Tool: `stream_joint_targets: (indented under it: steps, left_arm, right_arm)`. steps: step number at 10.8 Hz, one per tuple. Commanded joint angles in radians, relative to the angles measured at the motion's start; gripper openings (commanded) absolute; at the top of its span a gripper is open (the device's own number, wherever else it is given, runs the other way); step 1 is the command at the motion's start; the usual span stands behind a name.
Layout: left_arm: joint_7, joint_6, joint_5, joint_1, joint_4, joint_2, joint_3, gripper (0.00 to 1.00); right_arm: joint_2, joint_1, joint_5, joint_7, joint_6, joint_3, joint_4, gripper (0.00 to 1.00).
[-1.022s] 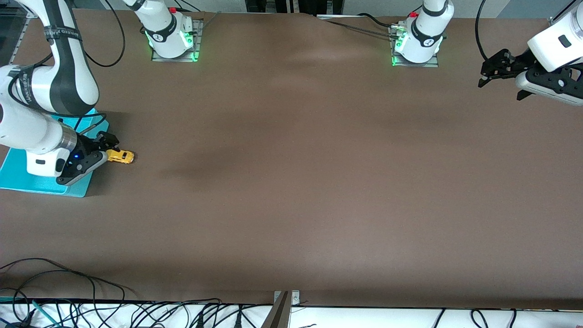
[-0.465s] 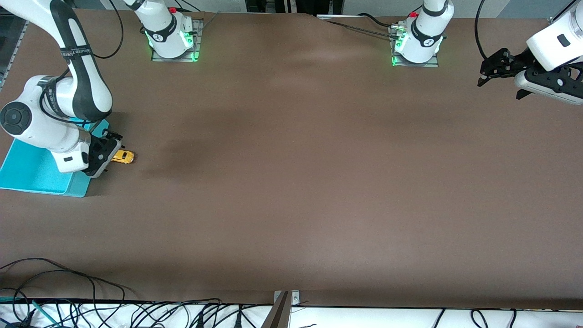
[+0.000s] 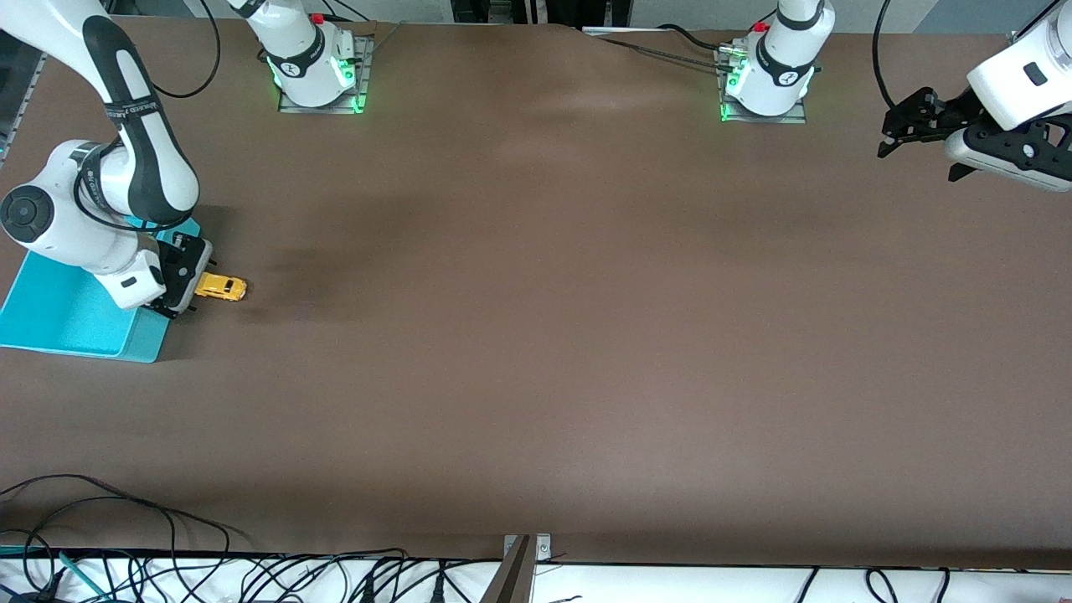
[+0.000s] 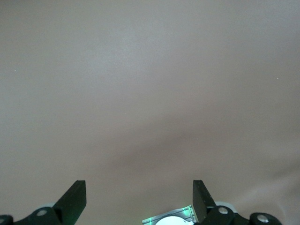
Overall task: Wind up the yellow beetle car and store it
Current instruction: 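Lower the right gripper and close it on the car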
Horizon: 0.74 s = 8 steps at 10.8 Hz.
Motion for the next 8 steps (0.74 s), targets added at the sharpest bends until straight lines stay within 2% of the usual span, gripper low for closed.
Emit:
stream_joint_targets:
  steps: [1,8]
  left_arm:
    - [-0.040,-0.017,0.026,-0.004,0.000,-0.016,-0.020,1.00]
    - [-0.039,-0.021,0.026,-0.003,0.009,-0.012,-0.020,1.00]
  right_arm:
    - [0.030,-0.035,-0.006,-0.083,0.035,0.010,-0.019,1.00]
    - [0.101,-0.072,0.001,-0.166,0.038,0.013,-0.013,1.00]
